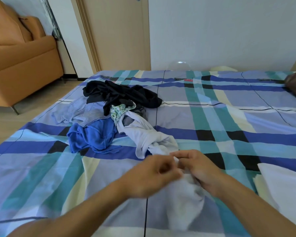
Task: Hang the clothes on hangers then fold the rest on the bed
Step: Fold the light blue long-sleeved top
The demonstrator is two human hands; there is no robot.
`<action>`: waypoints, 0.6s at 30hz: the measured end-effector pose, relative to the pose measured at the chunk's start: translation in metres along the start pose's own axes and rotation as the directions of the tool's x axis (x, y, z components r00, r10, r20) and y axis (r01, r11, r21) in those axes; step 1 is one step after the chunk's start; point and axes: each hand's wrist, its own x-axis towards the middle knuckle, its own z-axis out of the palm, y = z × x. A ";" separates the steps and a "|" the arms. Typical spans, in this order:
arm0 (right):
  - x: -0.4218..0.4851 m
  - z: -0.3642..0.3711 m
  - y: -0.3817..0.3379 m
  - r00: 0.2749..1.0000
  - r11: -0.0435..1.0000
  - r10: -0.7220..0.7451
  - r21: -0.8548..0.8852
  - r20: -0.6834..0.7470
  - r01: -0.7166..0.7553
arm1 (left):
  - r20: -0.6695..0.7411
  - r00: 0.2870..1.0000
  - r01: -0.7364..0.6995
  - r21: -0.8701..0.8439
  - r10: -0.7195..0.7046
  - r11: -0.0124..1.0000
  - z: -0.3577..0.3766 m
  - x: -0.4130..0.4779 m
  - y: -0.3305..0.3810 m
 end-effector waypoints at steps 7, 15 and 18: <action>-0.009 -0.021 -0.006 0.985 0.997 -0.065 -0.025 0.159 0.070 | -0.436 0.884 0.315 0.287 -0.170 0.904 -0.029 0.035 -0.063; -0.022 -0.046 -0.019 0.989 0.952 -0.139 -0.268 0.047 0.147 | -0.373 0.925 0.163 0.229 -0.068 0.960 -0.017 0.049 -0.056; -0.018 -0.061 -0.018 0.959 0.917 -0.176 -0.392 -0.222 0.078 | -0.483 0.870 0.119 0.003 -0.103 0.993 -0.026 0.046 -0.042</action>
